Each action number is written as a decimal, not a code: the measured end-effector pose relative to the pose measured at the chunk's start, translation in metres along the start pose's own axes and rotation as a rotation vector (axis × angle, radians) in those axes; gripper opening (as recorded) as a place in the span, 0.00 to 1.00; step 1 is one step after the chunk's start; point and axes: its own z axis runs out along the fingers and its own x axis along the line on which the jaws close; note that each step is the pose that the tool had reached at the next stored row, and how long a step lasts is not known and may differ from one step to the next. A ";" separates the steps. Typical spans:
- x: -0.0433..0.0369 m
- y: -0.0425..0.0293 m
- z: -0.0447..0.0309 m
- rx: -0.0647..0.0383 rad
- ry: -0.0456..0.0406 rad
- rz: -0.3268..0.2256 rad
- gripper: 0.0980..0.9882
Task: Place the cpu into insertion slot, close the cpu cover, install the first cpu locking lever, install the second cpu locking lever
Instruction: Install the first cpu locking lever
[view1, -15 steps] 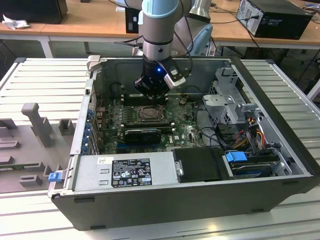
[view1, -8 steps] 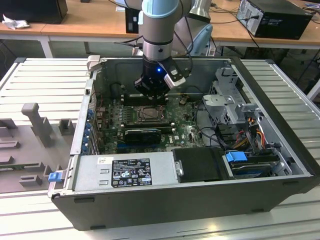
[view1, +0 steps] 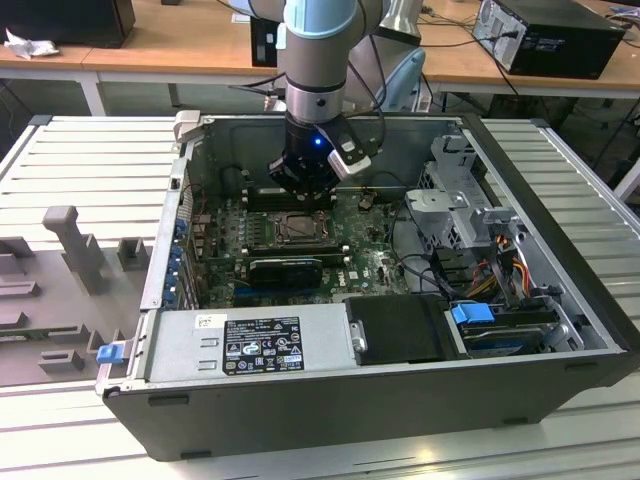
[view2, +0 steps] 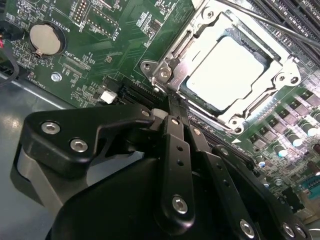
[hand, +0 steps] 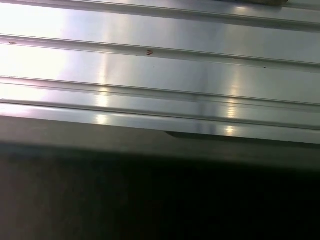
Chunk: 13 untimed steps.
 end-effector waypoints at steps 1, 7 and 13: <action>-0.0001 -0.0001 0.0000 -0.002 -0.0004 0.000 0.01; -0.0005 0.0002 -0.0069 -0.007 -0.0008 0.000 0.01; -0.0005 -0.0008 -0.0129 -0.006 -0.0007 0.000 0.01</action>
